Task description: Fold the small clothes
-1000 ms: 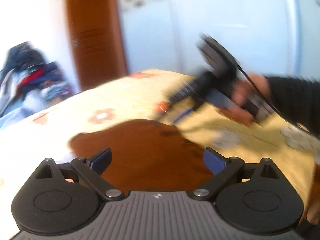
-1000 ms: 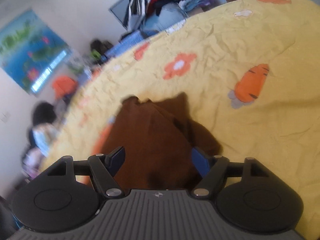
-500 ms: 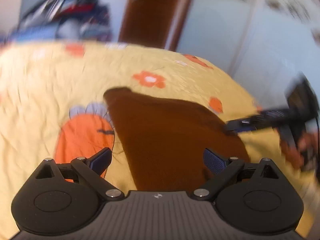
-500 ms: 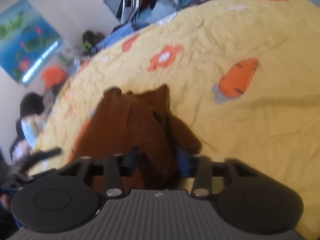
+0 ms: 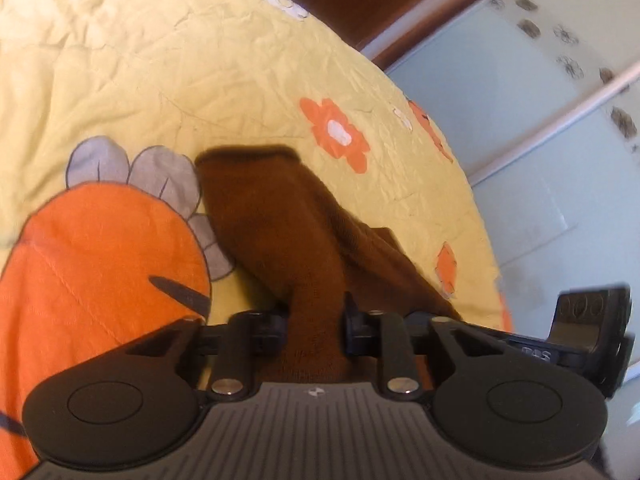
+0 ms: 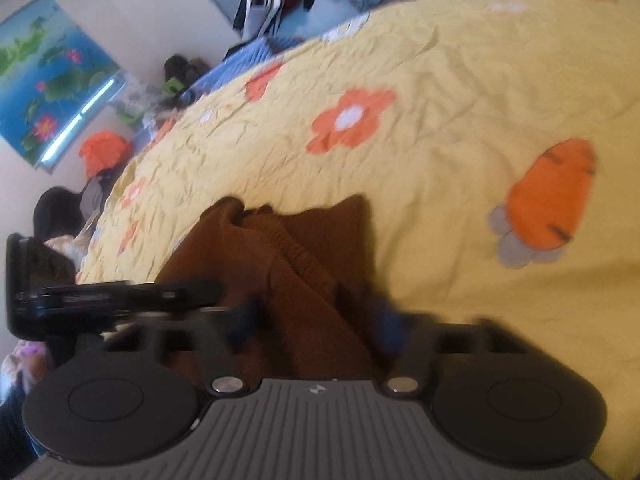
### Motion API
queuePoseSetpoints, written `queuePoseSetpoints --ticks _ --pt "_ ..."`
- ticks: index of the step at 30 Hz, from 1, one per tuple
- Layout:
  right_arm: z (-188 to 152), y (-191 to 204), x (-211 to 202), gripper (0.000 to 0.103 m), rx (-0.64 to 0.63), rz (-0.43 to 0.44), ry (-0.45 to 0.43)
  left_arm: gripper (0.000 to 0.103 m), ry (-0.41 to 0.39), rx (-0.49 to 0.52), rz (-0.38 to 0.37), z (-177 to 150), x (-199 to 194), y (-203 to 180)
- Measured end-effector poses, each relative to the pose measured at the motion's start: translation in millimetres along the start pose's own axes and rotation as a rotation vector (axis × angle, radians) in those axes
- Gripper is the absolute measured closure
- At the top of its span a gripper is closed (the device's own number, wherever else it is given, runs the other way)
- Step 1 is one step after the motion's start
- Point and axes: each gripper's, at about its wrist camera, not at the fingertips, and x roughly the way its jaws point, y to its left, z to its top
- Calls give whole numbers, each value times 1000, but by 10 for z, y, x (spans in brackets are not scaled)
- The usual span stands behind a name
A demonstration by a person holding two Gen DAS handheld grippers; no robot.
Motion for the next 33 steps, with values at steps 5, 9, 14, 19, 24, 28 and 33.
queuePoseSetpoints --ticks 5,9,14,19,24,28,33 --pt "9 213 -153 74 -21 87 -74 87 -67 87 32 20 -299 -69" --pt "274 423 -45 74 -8 185 -139 88 -153 173 75 329 -636 -77" --pt "557 491 403 21 118 60 -161 77 -174 249 267 789 -669 56" --pt "179 548 137 11 66 77 -117 25 -153 42 131 421 -1067 484" --pt "-356 611 109 20 15 60 19 18 -40 -121 -40 -232 -1107 712" --pt "-550 810 194 59 -75 33 16 78 -3 -45 12 -418 -951 541" --pt "-638 823 -50 74 -72 129 46 85 19 40 25 -445 -1222 415"
